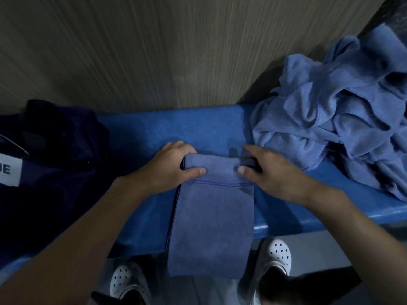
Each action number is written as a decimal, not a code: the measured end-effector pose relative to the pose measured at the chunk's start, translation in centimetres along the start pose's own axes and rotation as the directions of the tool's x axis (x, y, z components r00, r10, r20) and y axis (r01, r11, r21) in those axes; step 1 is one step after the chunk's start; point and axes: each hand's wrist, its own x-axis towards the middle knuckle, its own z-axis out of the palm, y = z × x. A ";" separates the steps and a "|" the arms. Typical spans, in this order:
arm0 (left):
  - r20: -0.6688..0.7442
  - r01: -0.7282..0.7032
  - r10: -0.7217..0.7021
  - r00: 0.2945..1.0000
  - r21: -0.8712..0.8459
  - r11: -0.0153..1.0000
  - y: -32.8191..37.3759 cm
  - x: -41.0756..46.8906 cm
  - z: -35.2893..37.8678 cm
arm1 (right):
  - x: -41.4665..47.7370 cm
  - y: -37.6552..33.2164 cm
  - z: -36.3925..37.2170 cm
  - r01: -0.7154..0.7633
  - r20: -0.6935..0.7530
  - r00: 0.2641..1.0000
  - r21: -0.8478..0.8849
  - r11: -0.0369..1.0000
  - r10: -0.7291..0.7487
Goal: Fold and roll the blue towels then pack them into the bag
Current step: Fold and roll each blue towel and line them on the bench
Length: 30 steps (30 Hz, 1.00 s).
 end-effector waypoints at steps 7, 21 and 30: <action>-0.003 0.023 -0.024 1.000 -0.146 0.989 0.0 -0.2 -0.4 | -0.1 -0.1 -0.2 -0.007 0.067 0.998 -0.070 0.998 0.011; -0.227 -0.149 0.118 0.967 -0.123 0.981 0.1 -1.7 -1.0 | 0.8 -0.6 0.3 0.160 -0.196 0.968 -0.009 0.987 -0.159; -0.222 -0.234 0.213 0.952 -0.077 0.969 0.6 -4.5 -0.6 | -1.5 -0.8 0.5 0.264 -0.181 0.949 0.012 0.964 -0.258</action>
